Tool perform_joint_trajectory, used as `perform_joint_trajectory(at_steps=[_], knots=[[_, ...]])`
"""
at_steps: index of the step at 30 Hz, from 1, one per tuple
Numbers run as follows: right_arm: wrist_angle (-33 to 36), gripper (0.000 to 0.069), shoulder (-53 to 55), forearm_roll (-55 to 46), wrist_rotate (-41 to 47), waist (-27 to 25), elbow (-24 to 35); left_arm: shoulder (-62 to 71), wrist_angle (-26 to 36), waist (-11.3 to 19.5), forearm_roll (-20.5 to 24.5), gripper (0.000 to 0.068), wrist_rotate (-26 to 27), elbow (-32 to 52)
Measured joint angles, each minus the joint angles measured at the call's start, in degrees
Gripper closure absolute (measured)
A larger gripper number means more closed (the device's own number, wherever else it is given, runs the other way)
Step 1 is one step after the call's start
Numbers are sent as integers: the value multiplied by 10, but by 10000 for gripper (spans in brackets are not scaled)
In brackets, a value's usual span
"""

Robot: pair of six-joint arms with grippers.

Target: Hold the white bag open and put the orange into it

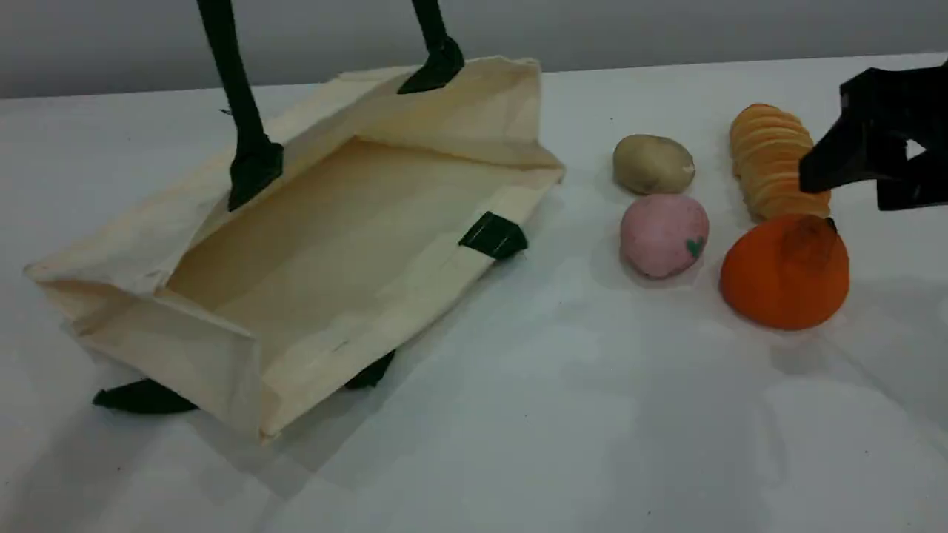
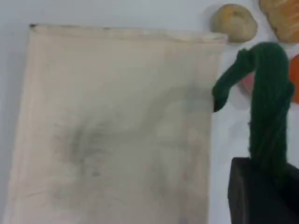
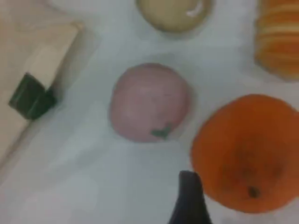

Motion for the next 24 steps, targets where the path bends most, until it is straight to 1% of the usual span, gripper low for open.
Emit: perform_joint_trajectory(at_steps=[8,11,14,24], knots=[[-14,192,3,-1,1,0,-13,-42,12,-2,-3,608,-2,-4],[-8,192,18,-1,1,0,-22,-44,15,-16,-8,608,-3,-21],[9,192,41,-1,1,0,-31,-44,8,-28,-2,608,-3,-30],[4,192,120,-1,2,0,-68,-42,11,-28,1,608,-3,-30]])
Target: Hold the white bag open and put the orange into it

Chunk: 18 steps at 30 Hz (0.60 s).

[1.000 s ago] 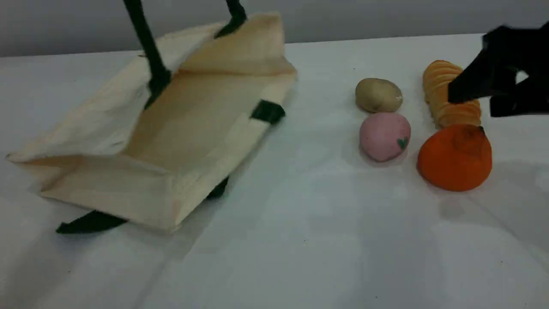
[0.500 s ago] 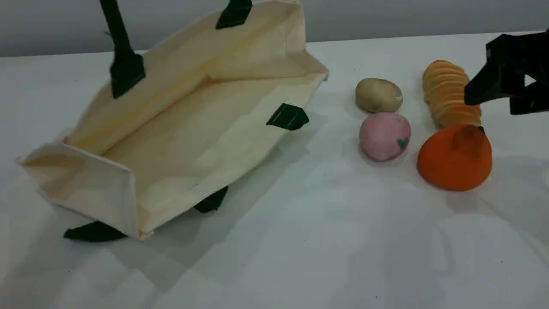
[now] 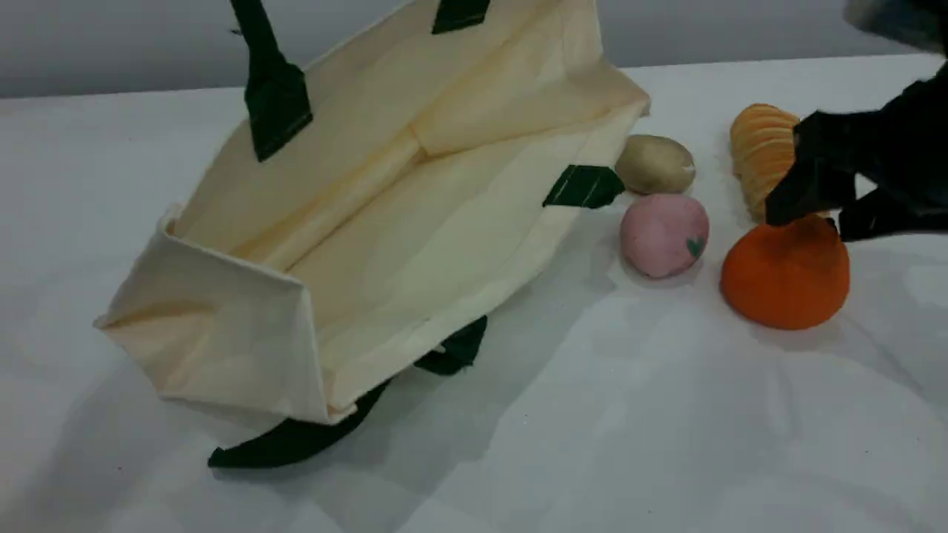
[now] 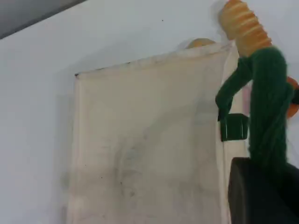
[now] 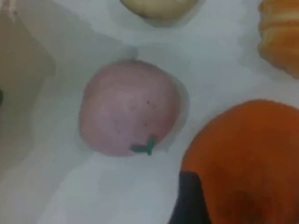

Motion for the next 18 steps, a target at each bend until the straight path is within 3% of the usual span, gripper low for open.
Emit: perform_joint_trajectory(at_steps=[7,10,13,16,18], knots=[[6,195,52,0,0,0,-22,3,1,0,-1,608,0,0],[14,249,62,0,0,0,-35,3,6,0,-2,608,0,0],[31,400,62,0,-1,0,-35,3,11,0,-2,608,0,0],[36,600,62,0,-1,0,-35,3,11,0,-2,608,0,0],[40,638,62,0,-1,0,-34,3,11,0,-2,608,0,0]])
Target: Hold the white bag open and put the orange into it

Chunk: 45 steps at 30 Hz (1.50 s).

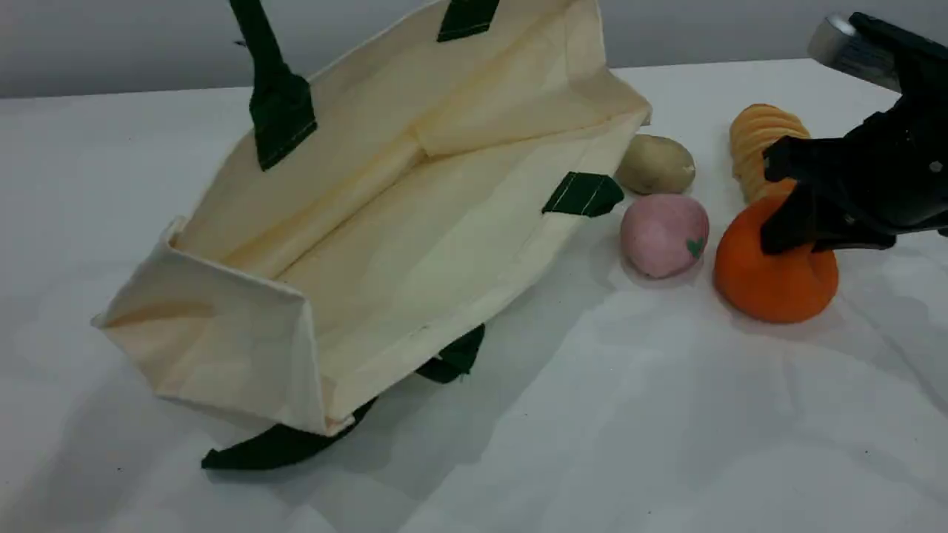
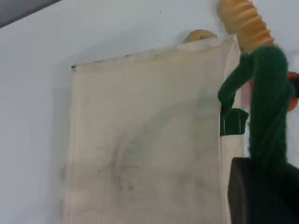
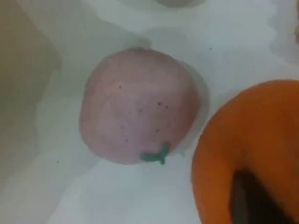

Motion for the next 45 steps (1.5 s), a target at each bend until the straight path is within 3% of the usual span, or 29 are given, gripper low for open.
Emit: perform_joint_trajectory(at_steps=[6,13,22,27,31,39,45], knots=[[15,641,-26,-4,-1,-1,20,0,2,0,0,608,2,0],[40,641,-123,-76,41,-1,64,0,4,0,0,608,2,0],[200,641,-251,-83,96,-1,64,-1,7,0,-8,608,3,2],[239,643,-260,-53,93,23,61,-8,10,0,-27,608,14,2],[218,643,-257,-13,87,82,40,-10,11,0,-39,608,17,2],[108,643,-250,1,87,207,-22,-19,23,0,-62,608,32,-28],[102,643,-201,1,82,227,-53,-19,29,0,-63,608,32,-32]])
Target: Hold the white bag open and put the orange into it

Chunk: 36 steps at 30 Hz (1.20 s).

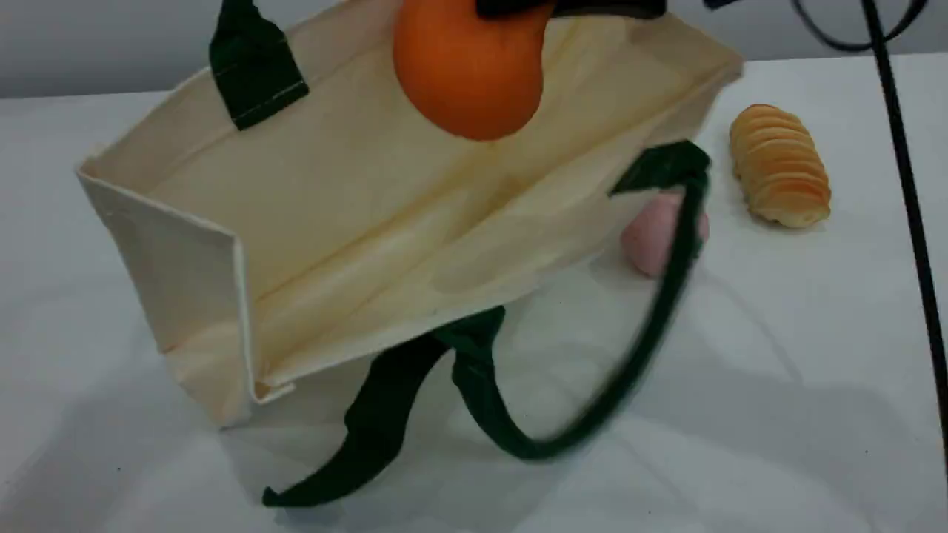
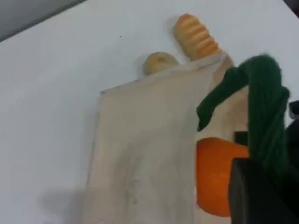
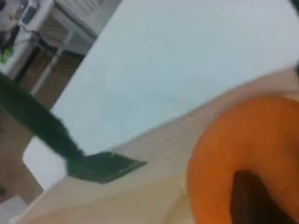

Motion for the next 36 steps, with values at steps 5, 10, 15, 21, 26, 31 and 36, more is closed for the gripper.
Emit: perform_joint_trajectory(at_steps=[5,10,15,21,26,31,36], knots=[[9,643,62,-1,-31,1,-5,1,0,0,2,608,0,0],[30,643,110,-1,-44,1,-5,1,-1,0,3,608,0,0],[35,643,114,-1,-44,1,-11,1,-2,0,3,608,0,0],[35,643,130,-2,-45,1,-43,1,-2,0,2,608,0,0],[44,643,146,-2,-46,1,-55,1,-2,0,2,608,0,0],[70,606,146,-2,-81,1,-55,1,-6,0,1,608,0,0],[82,449,146,-2,-83,1,-55,1,-12,0,-1,608,-1,0]])
